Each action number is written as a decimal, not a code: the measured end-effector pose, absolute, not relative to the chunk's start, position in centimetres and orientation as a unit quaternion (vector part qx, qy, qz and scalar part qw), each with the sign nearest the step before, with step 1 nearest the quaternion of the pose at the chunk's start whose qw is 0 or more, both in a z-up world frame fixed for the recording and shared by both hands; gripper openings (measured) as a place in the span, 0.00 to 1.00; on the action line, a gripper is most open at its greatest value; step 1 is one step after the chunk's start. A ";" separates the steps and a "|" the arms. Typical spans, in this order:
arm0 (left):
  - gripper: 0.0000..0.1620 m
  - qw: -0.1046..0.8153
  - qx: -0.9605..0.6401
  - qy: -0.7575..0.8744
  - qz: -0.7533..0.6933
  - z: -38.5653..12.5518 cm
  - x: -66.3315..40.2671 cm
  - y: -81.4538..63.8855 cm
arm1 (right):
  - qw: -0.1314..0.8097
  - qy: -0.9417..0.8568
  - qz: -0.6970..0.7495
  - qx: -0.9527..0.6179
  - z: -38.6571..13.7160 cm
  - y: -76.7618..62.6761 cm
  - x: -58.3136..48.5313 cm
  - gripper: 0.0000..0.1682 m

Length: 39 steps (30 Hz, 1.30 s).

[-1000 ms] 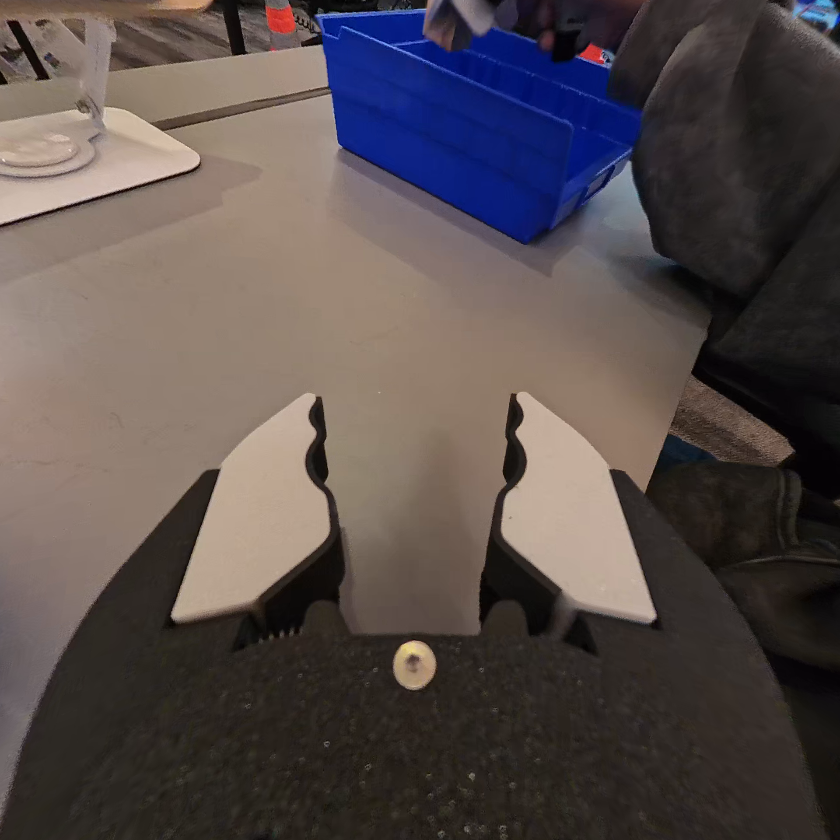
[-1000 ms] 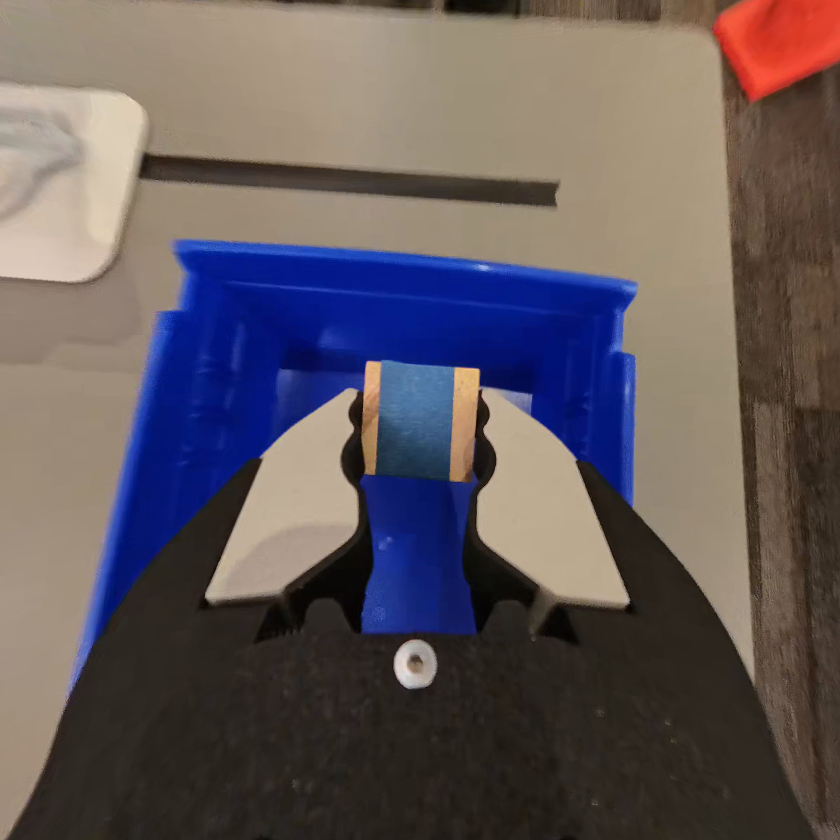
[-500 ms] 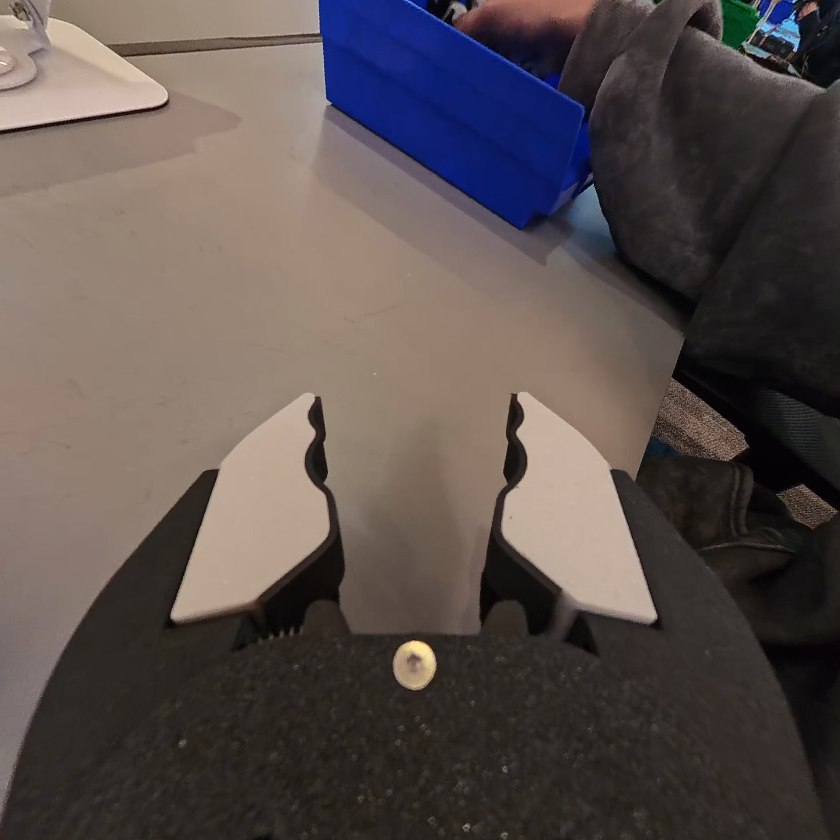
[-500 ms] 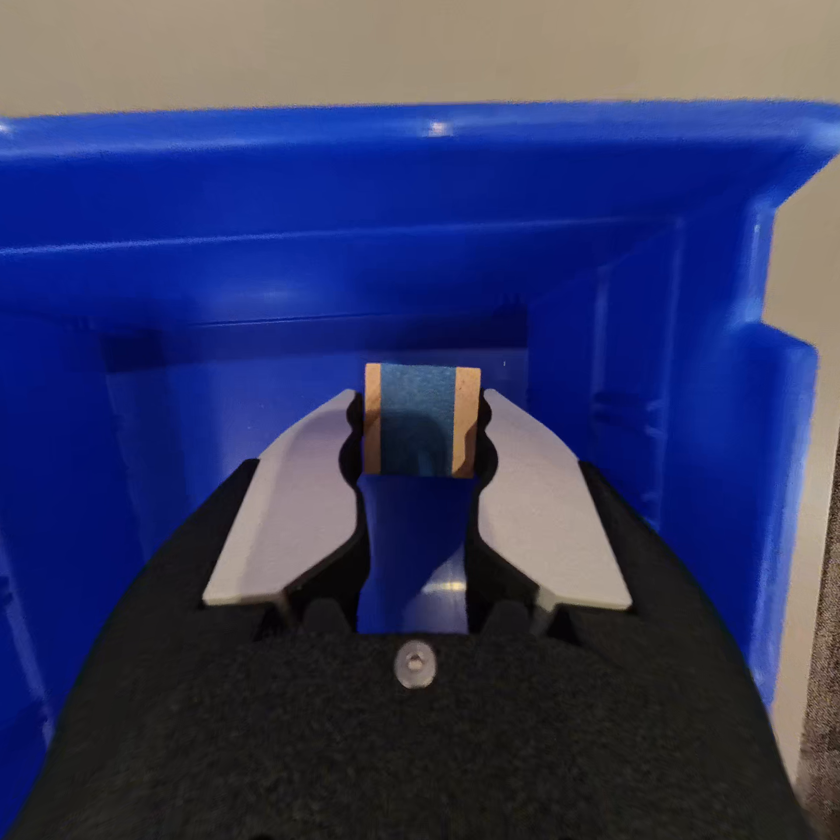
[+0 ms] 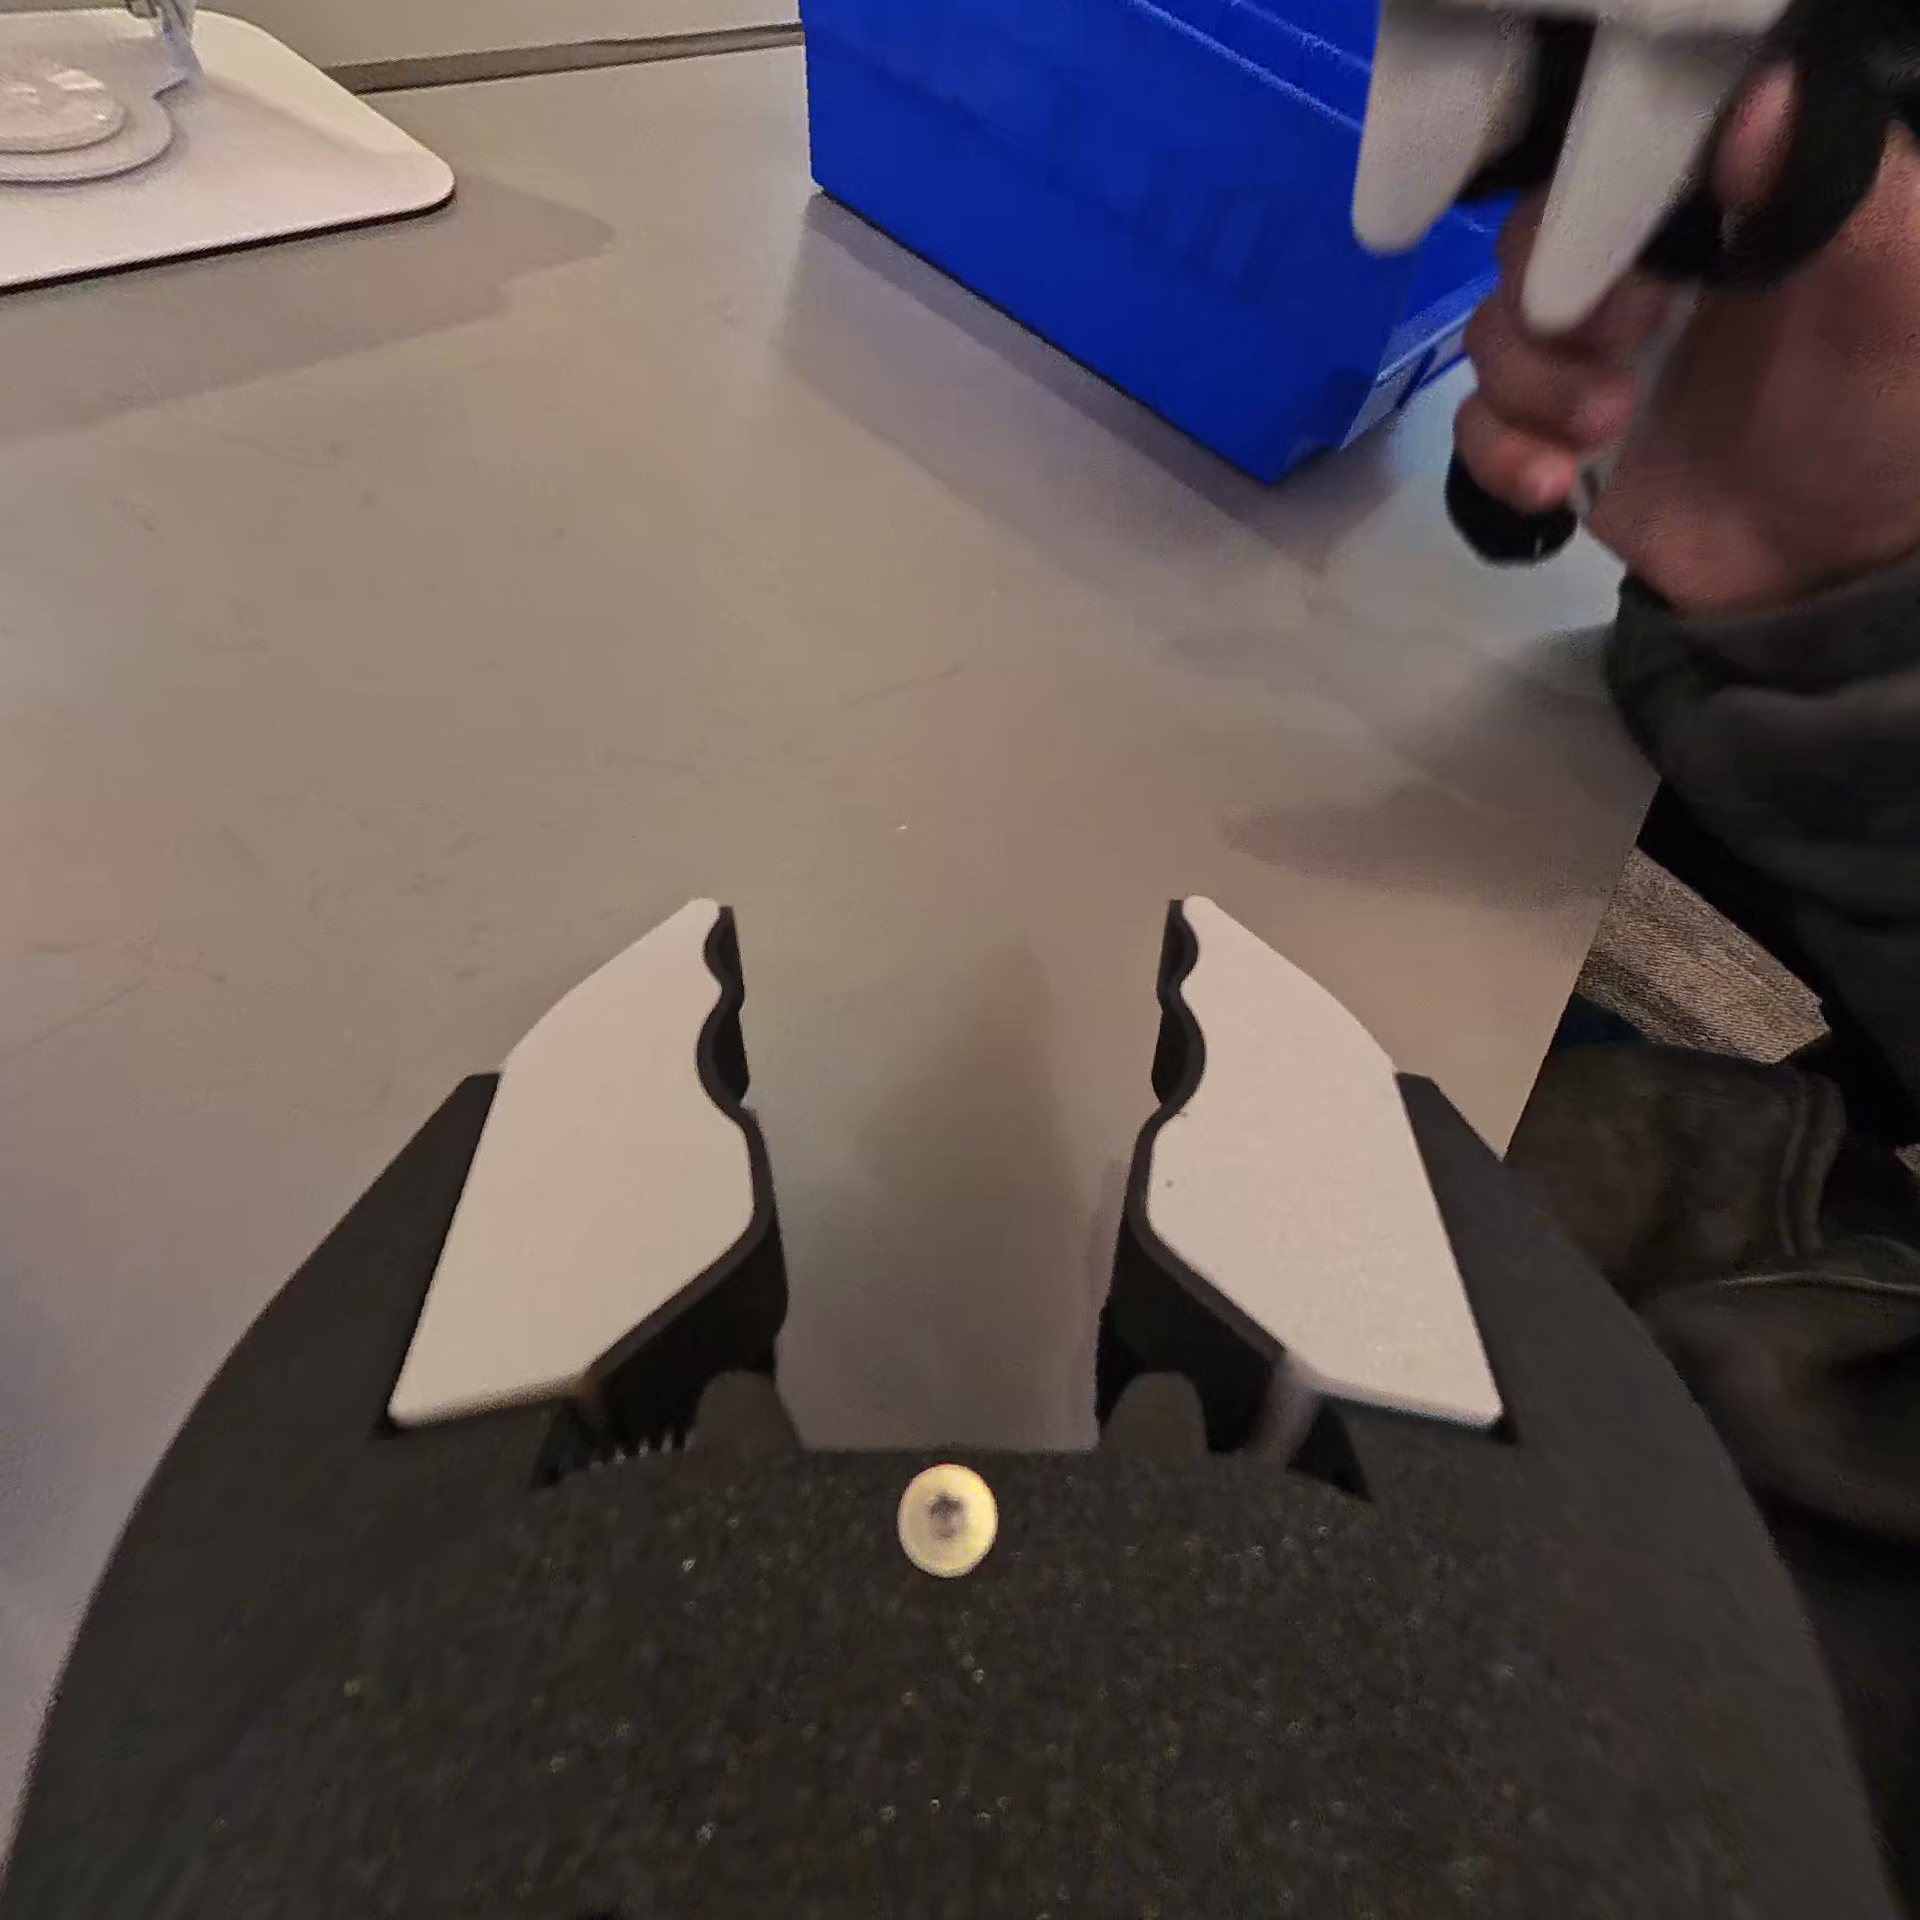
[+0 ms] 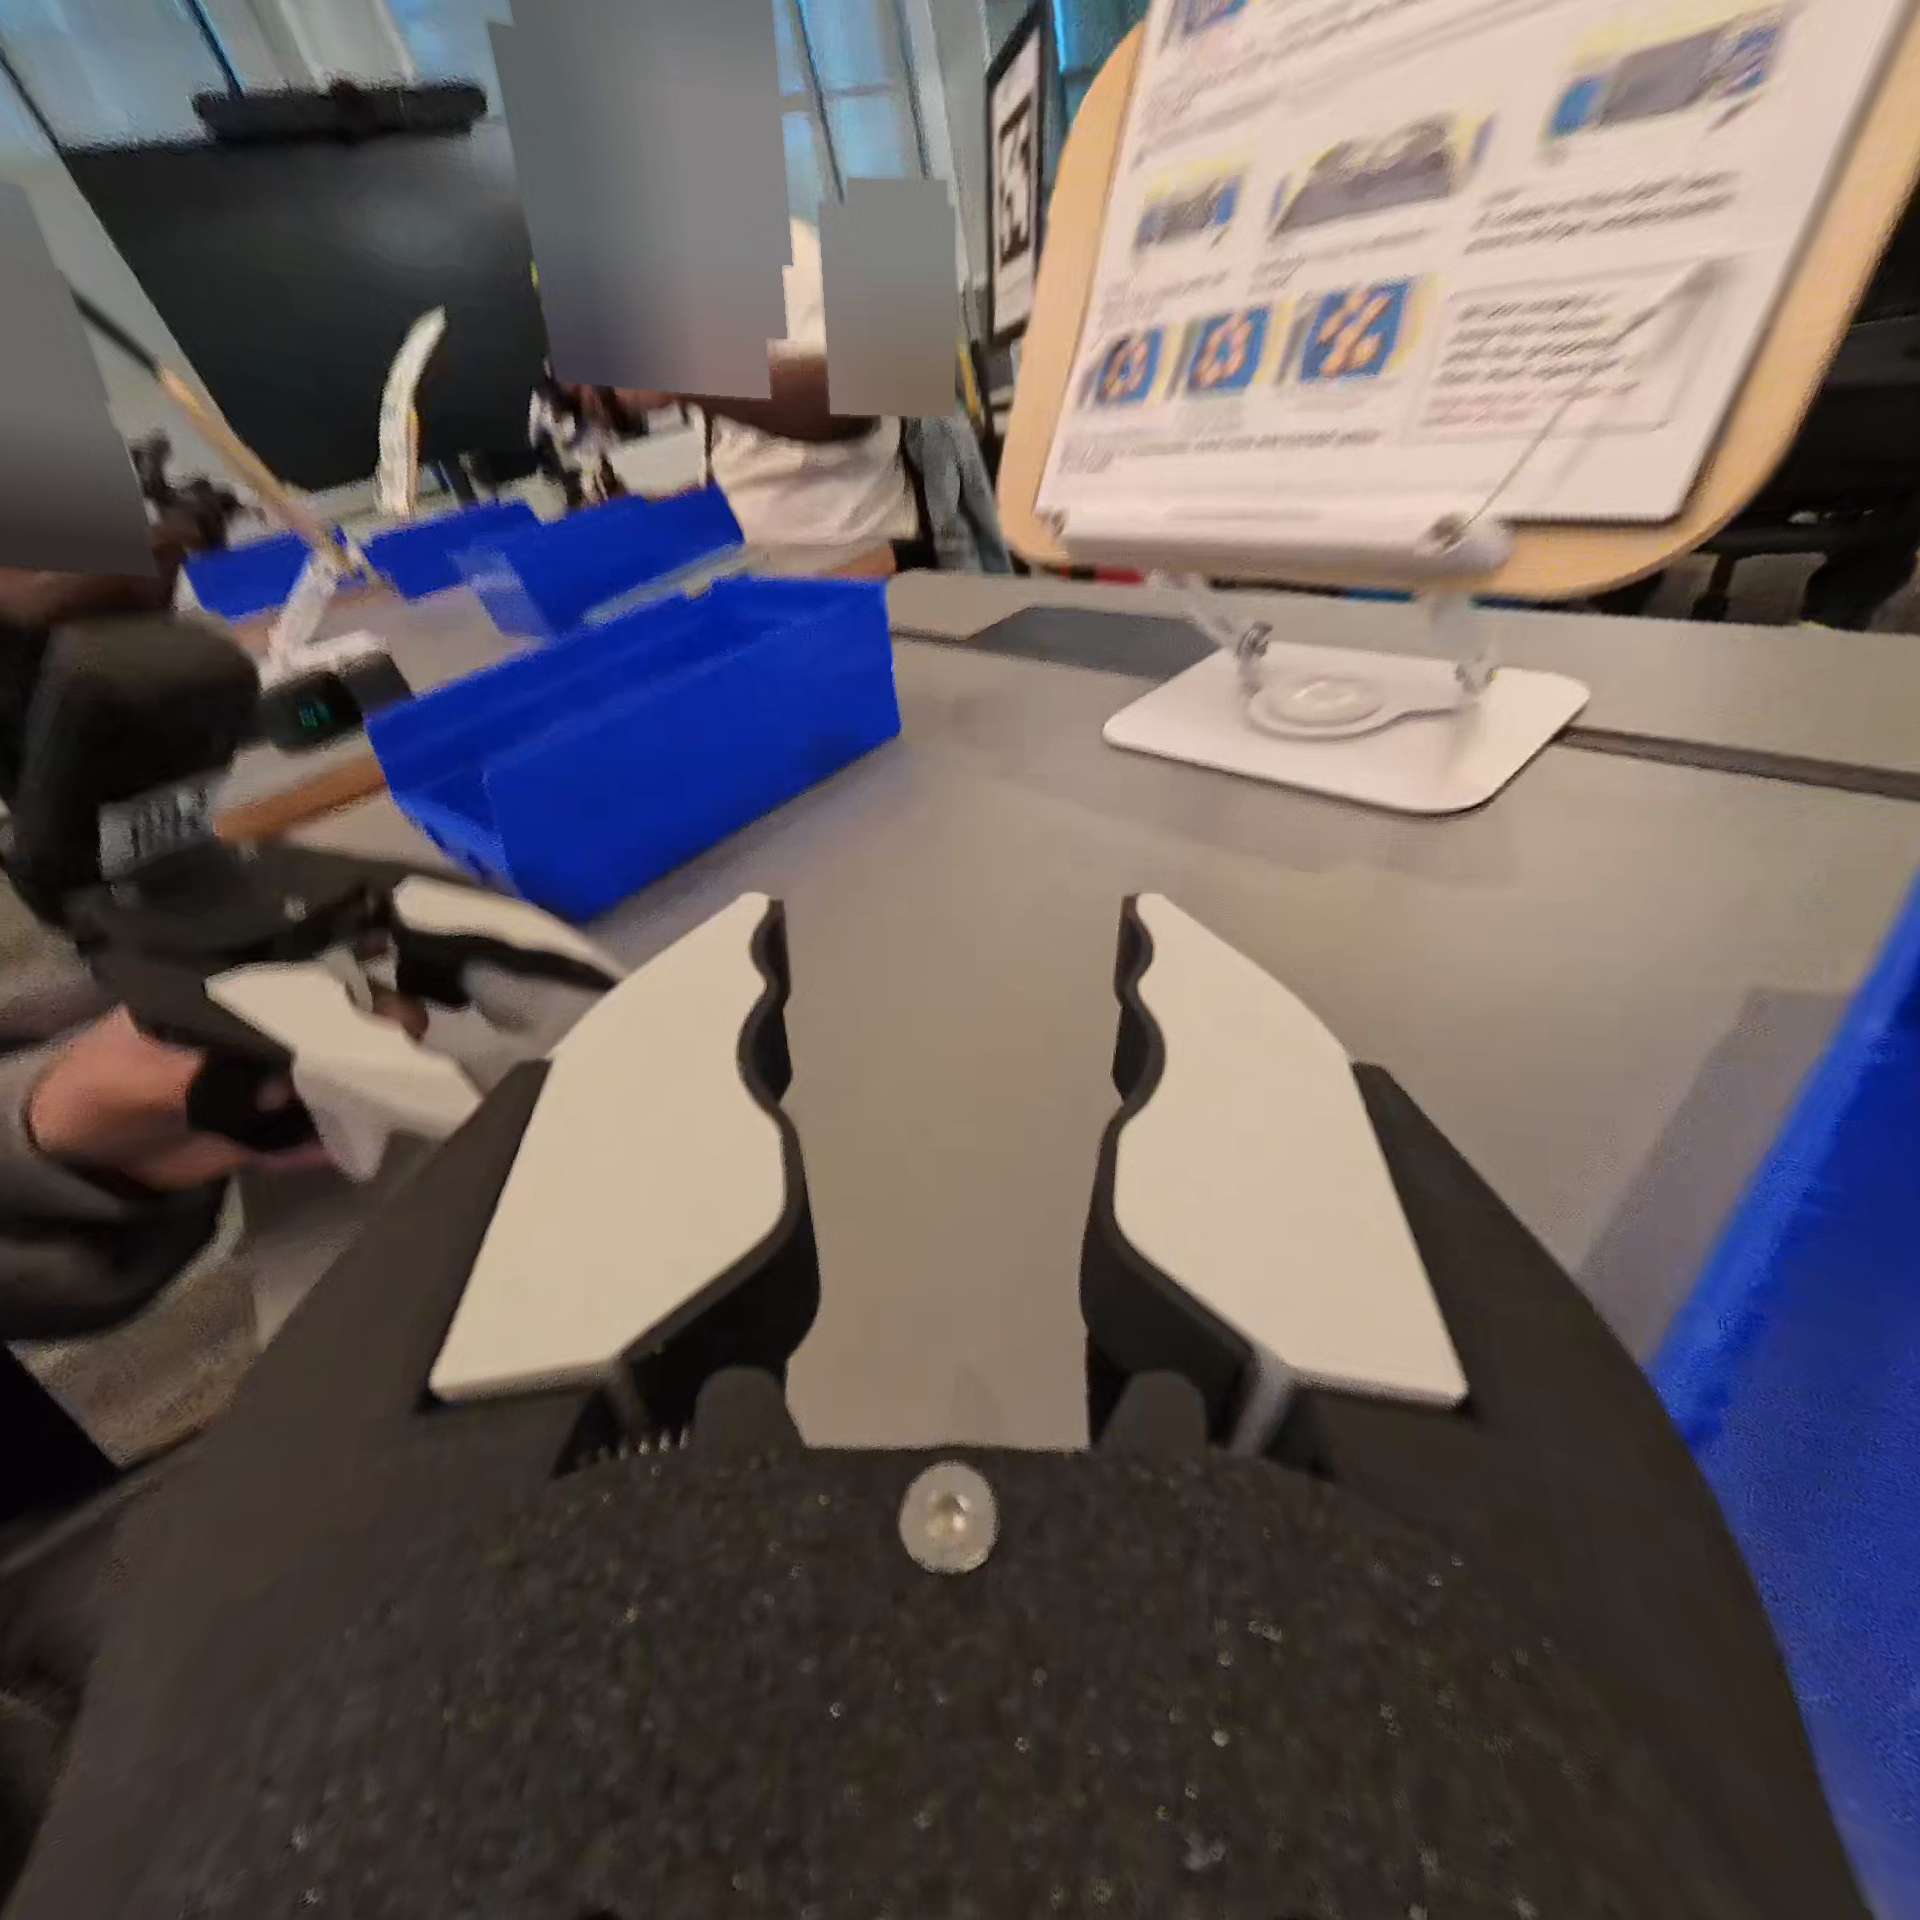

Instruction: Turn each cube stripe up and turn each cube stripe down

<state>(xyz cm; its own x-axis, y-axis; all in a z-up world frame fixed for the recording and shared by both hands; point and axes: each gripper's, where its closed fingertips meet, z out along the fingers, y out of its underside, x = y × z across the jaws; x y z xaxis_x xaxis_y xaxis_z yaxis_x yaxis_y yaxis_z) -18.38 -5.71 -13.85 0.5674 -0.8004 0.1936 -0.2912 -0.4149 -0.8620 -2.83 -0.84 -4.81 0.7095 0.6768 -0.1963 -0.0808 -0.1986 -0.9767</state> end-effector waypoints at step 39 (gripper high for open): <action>0.26 0.043 -0.716 0.697 -0.008 -16.7 -42.5 5.3 | 0.491 -0.249 0.352 -0.757 -10.5 -2.2 -6.9 0.33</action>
